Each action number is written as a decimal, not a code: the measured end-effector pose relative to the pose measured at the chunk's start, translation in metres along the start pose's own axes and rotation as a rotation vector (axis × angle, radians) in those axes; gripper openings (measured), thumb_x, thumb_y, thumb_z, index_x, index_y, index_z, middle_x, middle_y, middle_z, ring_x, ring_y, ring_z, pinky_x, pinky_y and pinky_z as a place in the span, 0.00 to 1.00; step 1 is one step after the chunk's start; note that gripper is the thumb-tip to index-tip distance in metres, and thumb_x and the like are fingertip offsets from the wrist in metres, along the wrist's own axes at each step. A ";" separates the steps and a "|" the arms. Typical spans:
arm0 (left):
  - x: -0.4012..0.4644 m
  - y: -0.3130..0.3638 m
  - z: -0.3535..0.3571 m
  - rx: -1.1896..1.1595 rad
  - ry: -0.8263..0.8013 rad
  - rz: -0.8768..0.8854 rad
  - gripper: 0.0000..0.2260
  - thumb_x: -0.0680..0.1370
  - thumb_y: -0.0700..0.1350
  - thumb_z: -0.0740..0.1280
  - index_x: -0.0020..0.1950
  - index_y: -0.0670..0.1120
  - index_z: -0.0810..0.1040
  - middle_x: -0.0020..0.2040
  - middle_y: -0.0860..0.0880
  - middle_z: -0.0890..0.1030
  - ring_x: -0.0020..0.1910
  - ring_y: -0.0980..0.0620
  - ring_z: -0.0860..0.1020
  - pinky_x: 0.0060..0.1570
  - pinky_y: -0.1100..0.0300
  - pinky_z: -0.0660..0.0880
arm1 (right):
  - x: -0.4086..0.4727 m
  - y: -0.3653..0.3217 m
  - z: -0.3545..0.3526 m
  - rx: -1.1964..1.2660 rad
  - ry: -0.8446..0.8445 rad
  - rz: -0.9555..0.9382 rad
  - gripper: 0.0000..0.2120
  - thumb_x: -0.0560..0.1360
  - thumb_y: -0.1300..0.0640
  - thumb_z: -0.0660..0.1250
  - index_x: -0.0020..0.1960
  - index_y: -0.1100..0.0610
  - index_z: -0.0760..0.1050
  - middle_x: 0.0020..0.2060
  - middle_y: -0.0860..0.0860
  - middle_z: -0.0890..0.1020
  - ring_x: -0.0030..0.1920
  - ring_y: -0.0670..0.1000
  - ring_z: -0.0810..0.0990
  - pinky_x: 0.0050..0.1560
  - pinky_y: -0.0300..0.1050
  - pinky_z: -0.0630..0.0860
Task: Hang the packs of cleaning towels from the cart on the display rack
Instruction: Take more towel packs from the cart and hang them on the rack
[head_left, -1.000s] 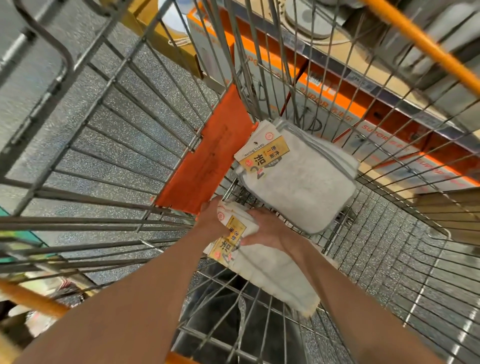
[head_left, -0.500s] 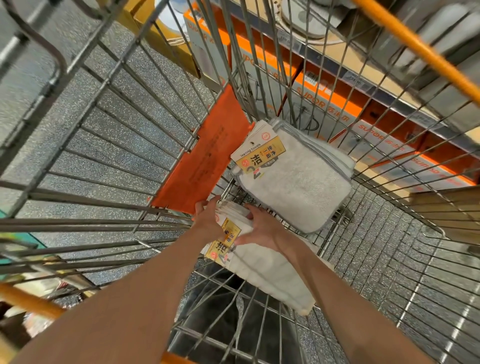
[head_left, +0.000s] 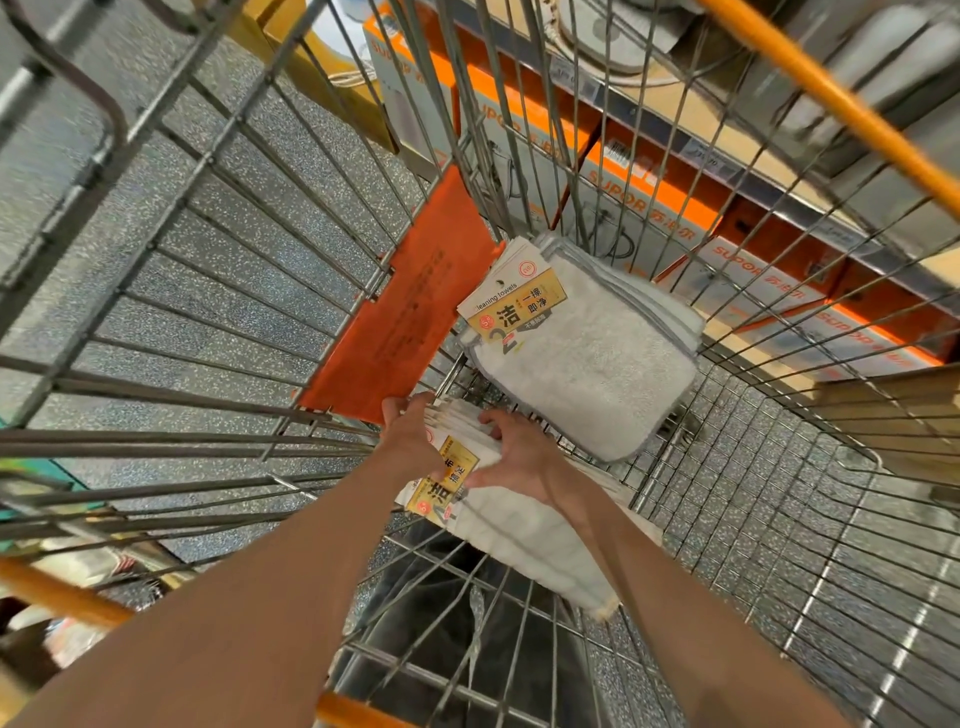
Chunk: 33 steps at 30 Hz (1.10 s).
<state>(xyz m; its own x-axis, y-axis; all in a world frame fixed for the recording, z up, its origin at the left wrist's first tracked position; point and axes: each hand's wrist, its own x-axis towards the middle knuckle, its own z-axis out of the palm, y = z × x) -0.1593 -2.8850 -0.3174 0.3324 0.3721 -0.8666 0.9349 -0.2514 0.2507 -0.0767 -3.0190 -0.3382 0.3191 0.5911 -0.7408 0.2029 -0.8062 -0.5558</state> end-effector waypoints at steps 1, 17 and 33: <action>0.000 -0.001 0.000 0.008 0.001 0.000 0.44 0.65 0.30 0.76 0.75 0.50 0.59 0.69 0.44 0.54 0.70 0.41 0.65 0.69 0.53 0.67 | 0.000 0.001 0.000 -0.021 0.000 -0.002 0.38 0.63 0.46 0.77 0.69 0.49 0.66 0.64 0.52 0.72 0.66 0.55 0.67 0.67 0.55 0.65; 0.002 -0.002 -0.007 -0.023 -0.078 -0.001 0.34 0.62 0.27 0.75 0.58 0.47 0.63 0.57 0.45 0.65 0.60 0.42 0.71 0.51 0.53 0.75 | -0.012 0.003 -0.009 0.136 -0.135 -0.056 0.27 0.66 0.52 0.76 0.59 0.50 0.66 0.58 0.50 0.76 0.56 0.52 0.75 0.57 0.47 0.73; -0.040 0.051 -0.052 0.132 -0.149 0.313 0.43 0.63 0.33 0.79 0.69 0.47 0.58 0.66 0.40 0.69 0.65 0.40 0.70 0.64 0.44 0.70 | -0.064 -0.011 -0.048 0.316 0.060 -0.077 0.24 0.65 0.50 0.76 0.54 0.46 0.66 0.48 0.44 0.78 0.50 0.51 0.79 0.52 0.47 0.77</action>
<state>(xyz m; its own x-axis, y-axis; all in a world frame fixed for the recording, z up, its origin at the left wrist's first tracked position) -0.1184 -2.8656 -0.2478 0.5687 0.1269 -0.8127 0.7635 -0.4489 0.4643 -0.0552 -3.0494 -0.2666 0.3700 0.6397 -0.6737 -0.0657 -0.7053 -0.7058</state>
